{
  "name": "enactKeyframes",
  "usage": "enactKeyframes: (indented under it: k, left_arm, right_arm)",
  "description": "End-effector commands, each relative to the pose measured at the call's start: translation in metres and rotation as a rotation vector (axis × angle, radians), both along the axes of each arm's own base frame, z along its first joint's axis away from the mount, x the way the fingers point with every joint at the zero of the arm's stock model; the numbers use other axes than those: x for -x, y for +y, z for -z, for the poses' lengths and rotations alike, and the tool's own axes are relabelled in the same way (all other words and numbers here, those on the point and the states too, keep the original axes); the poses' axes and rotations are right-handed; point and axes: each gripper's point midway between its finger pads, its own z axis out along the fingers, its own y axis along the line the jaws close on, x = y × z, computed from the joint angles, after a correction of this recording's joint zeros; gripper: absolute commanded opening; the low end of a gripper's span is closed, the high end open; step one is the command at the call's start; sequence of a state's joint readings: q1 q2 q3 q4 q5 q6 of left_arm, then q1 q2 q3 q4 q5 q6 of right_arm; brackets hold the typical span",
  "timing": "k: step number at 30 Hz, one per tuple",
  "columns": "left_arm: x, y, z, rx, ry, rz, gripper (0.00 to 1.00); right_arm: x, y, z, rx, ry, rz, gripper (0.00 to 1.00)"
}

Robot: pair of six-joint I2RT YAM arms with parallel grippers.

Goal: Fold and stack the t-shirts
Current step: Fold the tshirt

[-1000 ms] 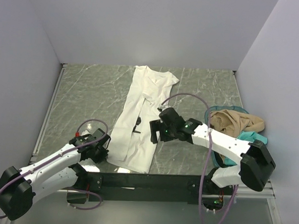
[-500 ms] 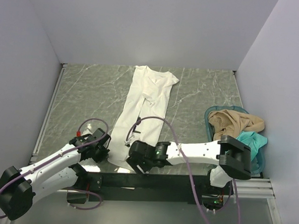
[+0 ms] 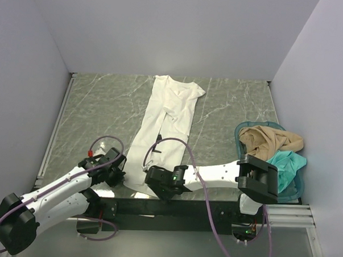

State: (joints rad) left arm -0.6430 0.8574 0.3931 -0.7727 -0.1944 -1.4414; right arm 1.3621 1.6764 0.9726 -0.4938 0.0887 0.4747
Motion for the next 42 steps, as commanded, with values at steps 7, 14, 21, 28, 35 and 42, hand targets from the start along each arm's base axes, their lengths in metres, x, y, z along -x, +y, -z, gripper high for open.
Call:
enactKeyframes:
  k: [7, 14, 21, 28, 35, 42]
  left_arm:
    - [-0.005, -0.007, -0.006, 0.029, -0.031, 0.041, 0.01]
    - [-0.020, -0.020, -0.027, 0.065, -0.099, 0.096, 0.01]
    - [-0.054, -0.029, -0.073, 0.025, -0.214, 0.136, 0.01]
    - [-0.101, -0.040, -0.104, -0.032, -0.316, 0.109, 0.01]
    - [-0.157, -0.055, -0.128, -0.041, -0.367, 0.101, 0.01]
    - [-0.209, -0.058, -0.144, -0.061, -0.393, 0.112, 0.01]
  right_arm:
    - [-0.010, -0.004, 0.007, 0.030, -0.057, 0.063, 0.17]
    - [-0.023, 0.004, -0.022, -0.038, -0.093, 0.083, 0.00]
    - [-0.066, -0.001, -0.059, -0.115, -0.163, 0.159, 0.00]
    - [-0.132, -0.018, -0.092, -0.150, -0.258, 0.312, 0.00]
    - [-0.184, -0.033, -0.119, -0.180, -0.316, 0.410, 0.00]
    - [-0.226, -0.049, -0.127, -0.168, -0.329, 0.477, 0.00]
